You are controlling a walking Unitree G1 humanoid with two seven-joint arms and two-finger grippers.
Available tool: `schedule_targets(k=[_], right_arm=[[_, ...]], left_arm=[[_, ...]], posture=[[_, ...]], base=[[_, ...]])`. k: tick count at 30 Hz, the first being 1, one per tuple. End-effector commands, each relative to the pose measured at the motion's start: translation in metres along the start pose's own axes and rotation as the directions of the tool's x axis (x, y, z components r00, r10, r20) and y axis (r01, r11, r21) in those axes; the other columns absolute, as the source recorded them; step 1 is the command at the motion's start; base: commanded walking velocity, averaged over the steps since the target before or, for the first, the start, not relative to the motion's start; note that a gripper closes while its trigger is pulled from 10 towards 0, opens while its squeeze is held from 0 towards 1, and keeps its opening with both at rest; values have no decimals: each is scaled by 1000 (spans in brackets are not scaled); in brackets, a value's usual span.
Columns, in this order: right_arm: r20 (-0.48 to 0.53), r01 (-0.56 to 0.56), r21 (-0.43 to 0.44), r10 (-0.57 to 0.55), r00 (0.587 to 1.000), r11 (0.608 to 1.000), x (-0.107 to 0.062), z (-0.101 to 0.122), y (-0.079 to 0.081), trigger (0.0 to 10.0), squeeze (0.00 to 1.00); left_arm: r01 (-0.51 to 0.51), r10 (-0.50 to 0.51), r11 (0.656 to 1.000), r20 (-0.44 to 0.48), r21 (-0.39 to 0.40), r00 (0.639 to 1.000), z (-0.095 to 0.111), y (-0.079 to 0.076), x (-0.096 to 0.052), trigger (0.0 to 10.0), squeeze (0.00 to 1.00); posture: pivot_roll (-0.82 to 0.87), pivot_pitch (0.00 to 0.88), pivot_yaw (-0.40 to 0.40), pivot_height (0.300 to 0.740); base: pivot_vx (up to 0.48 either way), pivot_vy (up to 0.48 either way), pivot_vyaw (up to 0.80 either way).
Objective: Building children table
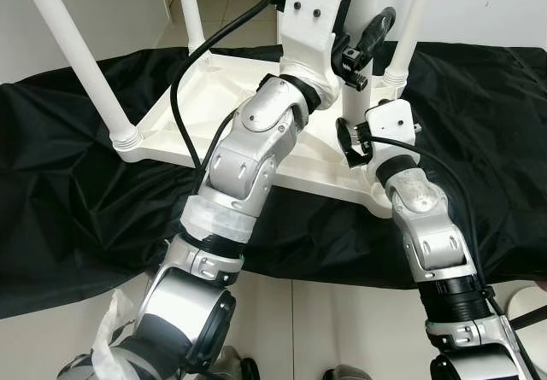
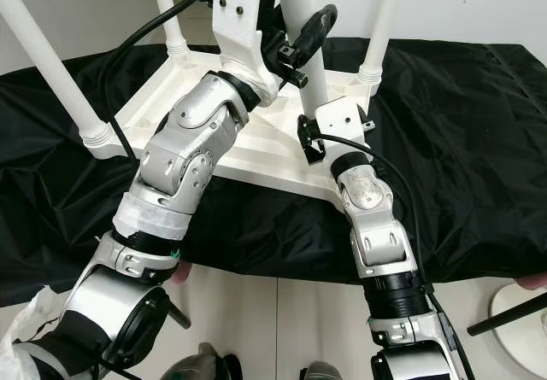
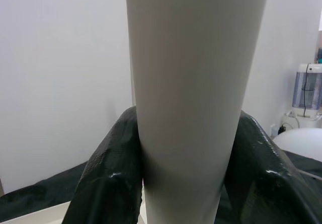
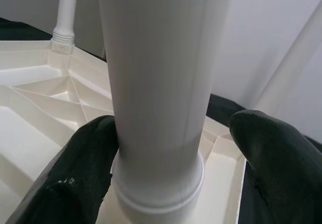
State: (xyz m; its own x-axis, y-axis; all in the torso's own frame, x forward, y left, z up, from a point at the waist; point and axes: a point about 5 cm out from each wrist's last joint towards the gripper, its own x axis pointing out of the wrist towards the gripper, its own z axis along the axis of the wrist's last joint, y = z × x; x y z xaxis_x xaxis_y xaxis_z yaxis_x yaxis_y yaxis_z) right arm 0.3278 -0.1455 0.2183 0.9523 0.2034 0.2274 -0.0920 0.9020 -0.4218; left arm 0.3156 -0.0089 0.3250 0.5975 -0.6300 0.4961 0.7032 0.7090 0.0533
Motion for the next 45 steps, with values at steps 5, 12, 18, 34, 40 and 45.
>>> schedule_targets(k=[5,12,18,34,40,45], right_arm=[[49,-24,-46,26,998,999,11,7,1,10000,0],[85,-35,-26,37,996,999,18,8,3,10000,0],[97,-32,-42,36,995,999,22,2,4,10000,0],[82,-42,-94,50,995,995,25,-9,10,549,0],[120,-14,-93,26,992,996,29,-5,7,10000,0],[130,-1,-92,13,991,996,30,-5,5,10000,0]], left_arm=[[-13,14,999,27,-32,1000,6,-14,4,10000,0],[-5,6,999,33,-43,999,8,-17,5,10000,0],[-1,3,999,36,-45,999,9,-18,6,10000,0],[-1,3,999,36,-45,999,9,-20,5,10000,0],[0,2,999,36,-42,999,10,-21,5,10000,0],[4,-3,998,33,-55,999,10,-22,5,10000,0]], posture=[[-51,0,61,740],[-48,0,59,740],[-44,0,56,740],[-36,0,49,740],[-37,0,48,740],[-38,0,48,740]], base=[[0,0,0],[0,0,0],[0,0,0],[0,0,0],[0,0,0],[0,0,0]])
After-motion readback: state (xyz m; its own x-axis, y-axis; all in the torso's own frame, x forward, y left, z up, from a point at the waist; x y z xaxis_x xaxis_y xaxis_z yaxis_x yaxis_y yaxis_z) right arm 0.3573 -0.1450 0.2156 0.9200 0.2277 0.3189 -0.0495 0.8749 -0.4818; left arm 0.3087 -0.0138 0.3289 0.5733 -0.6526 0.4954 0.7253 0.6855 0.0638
